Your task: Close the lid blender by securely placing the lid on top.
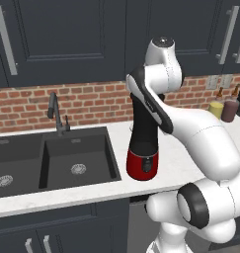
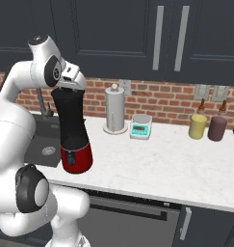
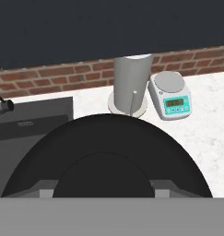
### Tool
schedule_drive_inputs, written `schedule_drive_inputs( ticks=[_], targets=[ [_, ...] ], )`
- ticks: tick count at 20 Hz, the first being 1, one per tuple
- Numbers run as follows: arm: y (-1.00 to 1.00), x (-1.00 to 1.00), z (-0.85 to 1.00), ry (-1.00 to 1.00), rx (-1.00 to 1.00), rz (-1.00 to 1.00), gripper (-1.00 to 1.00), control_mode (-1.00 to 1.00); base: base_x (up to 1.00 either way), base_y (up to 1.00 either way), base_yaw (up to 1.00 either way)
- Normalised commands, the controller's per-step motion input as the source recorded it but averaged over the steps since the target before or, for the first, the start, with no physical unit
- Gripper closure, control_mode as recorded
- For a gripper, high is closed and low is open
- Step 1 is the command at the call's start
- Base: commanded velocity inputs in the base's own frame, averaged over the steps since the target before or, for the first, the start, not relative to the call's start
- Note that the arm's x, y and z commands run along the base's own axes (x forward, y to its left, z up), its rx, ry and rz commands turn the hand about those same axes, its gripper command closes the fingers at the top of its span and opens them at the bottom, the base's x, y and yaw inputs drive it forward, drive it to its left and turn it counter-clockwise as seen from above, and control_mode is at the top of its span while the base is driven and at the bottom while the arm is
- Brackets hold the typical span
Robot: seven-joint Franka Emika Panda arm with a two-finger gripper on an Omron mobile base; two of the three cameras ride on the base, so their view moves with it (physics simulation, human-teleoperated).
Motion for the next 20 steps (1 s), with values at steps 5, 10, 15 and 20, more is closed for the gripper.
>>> schedule_drive_inputs(
  ticks=[5, 10, 15, 20],
  targets=[
    [-0.05, -0.08, -0.12, 0.00, 0.00, 0.00, 1.00, -1.00, 0.00, 0.00, 0.00],
    [-0.13, -0.11, -0.12, 0.00, 0.00, 0.00, 1.00, -1.00, 0.00, 0.00, 0.00],
    [-0.13, -0.10, -0.11, 0.00, 0.00, 0.00, 1.00, -1.00, 0.00, 0.00, 0.00],
    [-0.01, -0.01, -0.13, 0.00, 0.00, 0.00, 1.00, -1.00, 0.00, 0.00, 0.00]
  ],
)
